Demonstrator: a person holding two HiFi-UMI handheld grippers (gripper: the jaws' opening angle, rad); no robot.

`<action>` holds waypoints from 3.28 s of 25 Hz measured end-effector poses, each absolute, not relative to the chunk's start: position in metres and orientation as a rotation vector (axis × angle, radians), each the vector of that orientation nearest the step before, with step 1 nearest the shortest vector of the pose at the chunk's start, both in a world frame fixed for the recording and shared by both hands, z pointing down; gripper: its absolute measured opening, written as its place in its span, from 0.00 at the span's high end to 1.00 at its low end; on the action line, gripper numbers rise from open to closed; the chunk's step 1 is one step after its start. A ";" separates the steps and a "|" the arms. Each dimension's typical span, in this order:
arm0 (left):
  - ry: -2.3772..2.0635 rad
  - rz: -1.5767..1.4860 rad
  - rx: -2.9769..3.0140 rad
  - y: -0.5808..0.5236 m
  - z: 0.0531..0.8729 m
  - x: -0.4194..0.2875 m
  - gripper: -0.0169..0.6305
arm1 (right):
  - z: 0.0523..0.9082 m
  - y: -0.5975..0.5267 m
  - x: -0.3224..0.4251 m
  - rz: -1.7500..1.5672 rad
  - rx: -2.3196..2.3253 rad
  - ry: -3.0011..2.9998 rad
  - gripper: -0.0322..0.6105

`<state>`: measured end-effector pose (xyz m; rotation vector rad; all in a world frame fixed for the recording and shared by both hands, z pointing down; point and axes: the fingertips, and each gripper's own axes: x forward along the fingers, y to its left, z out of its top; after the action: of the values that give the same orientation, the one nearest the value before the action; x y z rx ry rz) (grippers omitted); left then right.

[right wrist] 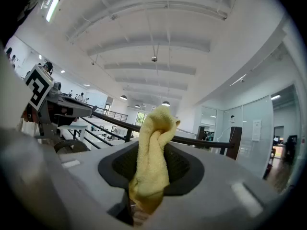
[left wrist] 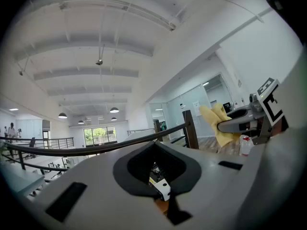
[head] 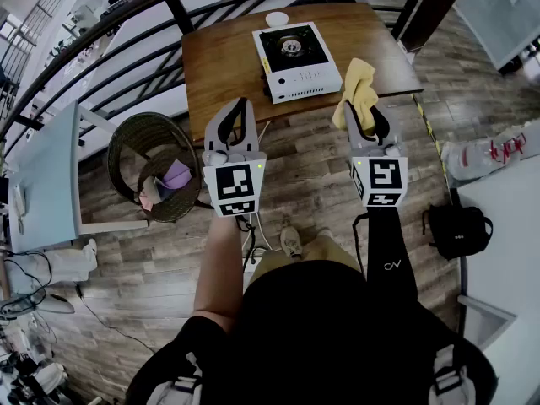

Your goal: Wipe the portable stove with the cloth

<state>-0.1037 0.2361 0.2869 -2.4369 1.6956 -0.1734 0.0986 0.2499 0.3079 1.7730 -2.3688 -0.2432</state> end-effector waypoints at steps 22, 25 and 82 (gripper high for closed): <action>1.734 -0.150 -2.453 0.219 0.292 -0.109 0.96 | 0.314 0.225 0.103 -0.181 1.799 -2.351 0.75; 1.746 -0.164 -2.449 0.200 0.295 -0.108 0.96 | 0.317 0.204 0.103 -0.166 1.789 -2.365 0.75; 1.789 -0.310 -2.415 -0.213 0.311 -0.139 0.96 | 0.326 -0.224 0.039 -0.051 1.592 -2.586 0.75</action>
<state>-0.1395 -0.2133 0.3112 -2.4154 1.7895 -0.3103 0.0386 -0.2242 0.3256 1.5918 -2.5856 -0.0514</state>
